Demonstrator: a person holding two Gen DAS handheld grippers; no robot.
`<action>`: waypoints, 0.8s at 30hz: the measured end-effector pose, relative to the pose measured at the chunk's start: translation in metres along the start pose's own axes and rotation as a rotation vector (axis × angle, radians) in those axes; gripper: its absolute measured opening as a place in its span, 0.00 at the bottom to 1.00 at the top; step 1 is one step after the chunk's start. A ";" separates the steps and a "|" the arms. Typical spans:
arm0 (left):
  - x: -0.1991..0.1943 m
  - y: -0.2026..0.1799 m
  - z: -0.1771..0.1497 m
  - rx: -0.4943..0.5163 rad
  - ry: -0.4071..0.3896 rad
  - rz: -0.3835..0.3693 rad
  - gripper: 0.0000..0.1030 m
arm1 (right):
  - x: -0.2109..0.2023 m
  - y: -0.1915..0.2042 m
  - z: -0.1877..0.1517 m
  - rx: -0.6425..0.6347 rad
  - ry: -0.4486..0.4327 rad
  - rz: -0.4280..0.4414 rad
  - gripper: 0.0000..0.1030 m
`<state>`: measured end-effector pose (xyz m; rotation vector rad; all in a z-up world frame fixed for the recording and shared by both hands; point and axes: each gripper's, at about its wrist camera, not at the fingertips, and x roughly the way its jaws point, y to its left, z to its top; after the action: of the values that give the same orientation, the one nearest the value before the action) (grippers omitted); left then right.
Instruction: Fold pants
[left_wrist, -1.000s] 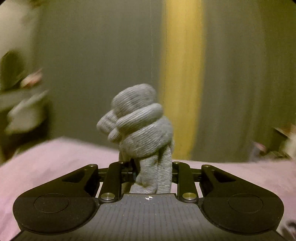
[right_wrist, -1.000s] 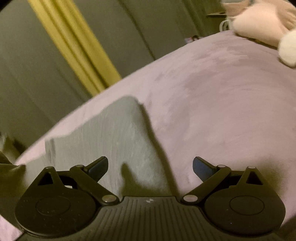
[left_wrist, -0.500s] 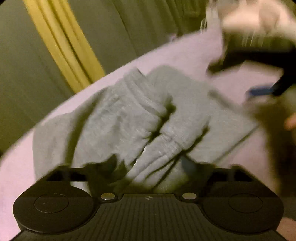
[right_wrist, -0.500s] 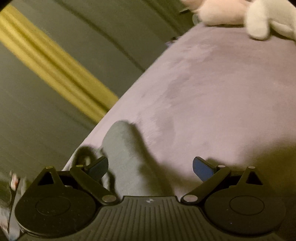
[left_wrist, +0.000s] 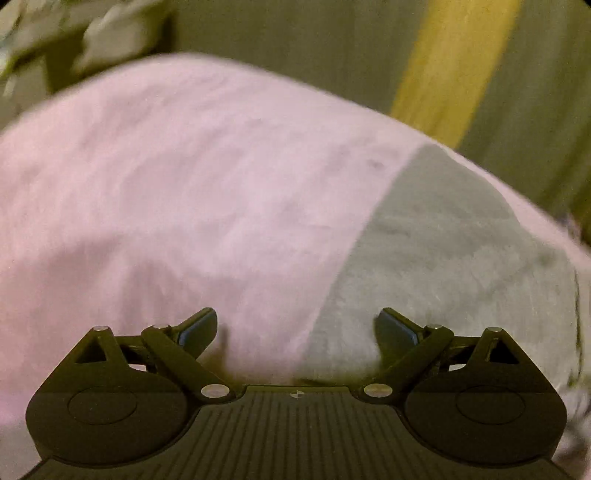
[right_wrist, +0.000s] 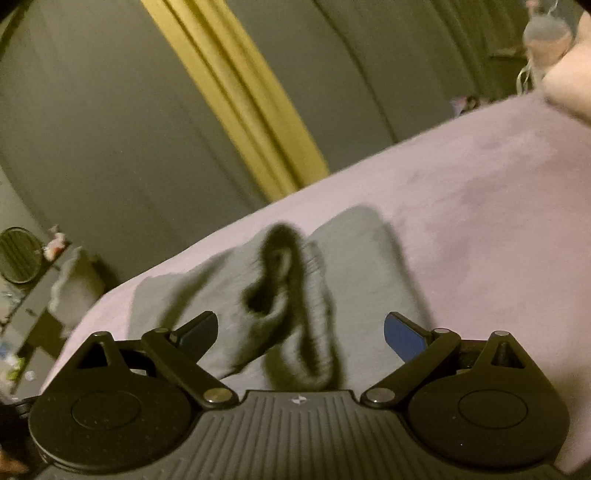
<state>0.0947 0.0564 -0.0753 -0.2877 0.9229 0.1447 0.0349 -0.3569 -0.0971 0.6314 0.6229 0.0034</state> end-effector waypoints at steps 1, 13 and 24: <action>0.002 0.008 0.001 -0.045 0.007 -0.007 0.95 | 0.004 -0.001 -0.001 0.022 0.020 0.002 0.95; 0.011 0.011 -0.006 -0.096 0.008 -0.046 0.95 | 0.041 -0.015 0.001 0.332 0.129 0.044 0.95; 0.010 0.016 -0.006 -0.141 0.020 -0.046 0.95 | 0.071 0.004 0.011 0.282 0.215 -0.006 0.68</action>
<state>0.0923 0.0700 -0.0900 -0.4417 0.9267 0.1650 0.0999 -0.3463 -0.1262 0.9094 0.8419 -0.0226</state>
